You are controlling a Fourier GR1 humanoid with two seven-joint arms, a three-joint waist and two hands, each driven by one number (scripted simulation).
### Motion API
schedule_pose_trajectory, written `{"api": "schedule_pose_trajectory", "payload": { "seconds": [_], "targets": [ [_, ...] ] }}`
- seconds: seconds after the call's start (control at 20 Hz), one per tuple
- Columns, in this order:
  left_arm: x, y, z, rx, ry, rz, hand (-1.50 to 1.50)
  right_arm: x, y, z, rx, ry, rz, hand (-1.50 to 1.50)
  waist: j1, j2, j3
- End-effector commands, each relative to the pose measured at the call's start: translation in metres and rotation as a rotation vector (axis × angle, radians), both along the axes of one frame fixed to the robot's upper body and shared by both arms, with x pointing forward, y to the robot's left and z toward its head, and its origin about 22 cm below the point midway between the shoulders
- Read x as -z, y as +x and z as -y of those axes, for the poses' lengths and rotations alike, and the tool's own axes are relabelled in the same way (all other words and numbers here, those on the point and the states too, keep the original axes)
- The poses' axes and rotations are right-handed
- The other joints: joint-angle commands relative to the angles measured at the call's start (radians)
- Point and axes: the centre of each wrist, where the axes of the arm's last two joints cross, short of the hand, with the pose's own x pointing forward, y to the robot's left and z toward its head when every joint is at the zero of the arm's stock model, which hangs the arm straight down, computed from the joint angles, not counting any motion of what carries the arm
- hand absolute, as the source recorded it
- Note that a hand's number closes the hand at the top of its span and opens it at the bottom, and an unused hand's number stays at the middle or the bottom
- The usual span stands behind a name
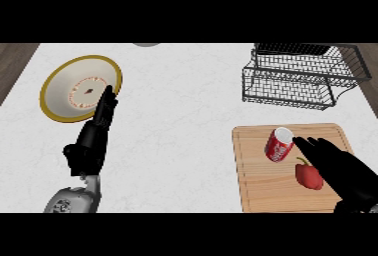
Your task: Pick the bell pepper from the cutting board and place it in the tiered basket
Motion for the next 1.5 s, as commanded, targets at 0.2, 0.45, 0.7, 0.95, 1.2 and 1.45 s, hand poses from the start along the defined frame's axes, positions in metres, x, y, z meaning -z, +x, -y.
{"api": "schedule_pose_trajectory", "payload": {
  "seconds": [0.2,0.45,0.7,0.95,1.2,1.45],
  "targets": [
    [0.0,-0.005,0.014,-0.009,0.006,0.0,0.0,0.003,-0.011,0.008,-0.002,0.016,-0.035,-1.5,-0.002,0.001,0.001],
    [0.008,0.006,0.006,0.007,0.01,0.001,0.0,0.024,0.007,-0.002,0.015,0.04,0.001,-1.5,-0.001,0.002,0.001],
    [0.008,-0.002,0.012,0.0,0.003,-0.003,0.0,0.038,-0.001,-0.003,0.03,0.086,-0.013,-1.5,-0.001,0.001,0.001],
    [0.009,0.005,-0.007,-0.003,-0.003,-0.016,0.0,0.059,0.012,0.01,0.031,0.107,0.075,1.5,0.001,0.002,0.002],
    [-0.002,0.013,-0.001,0.004,-0.004,-0.008,0.0,0.055,0.02,-0.008,-0.089,0.022,0.222,1.5,0.002,0.002,0.002],
    [0.002,-0.003,0.014,0.001,0.005,-0.006,0.0,0.08,0.011,-0.001,-0.066,0.032,0.277,1.5,0.001,0.001,0.002]
  ]
}}
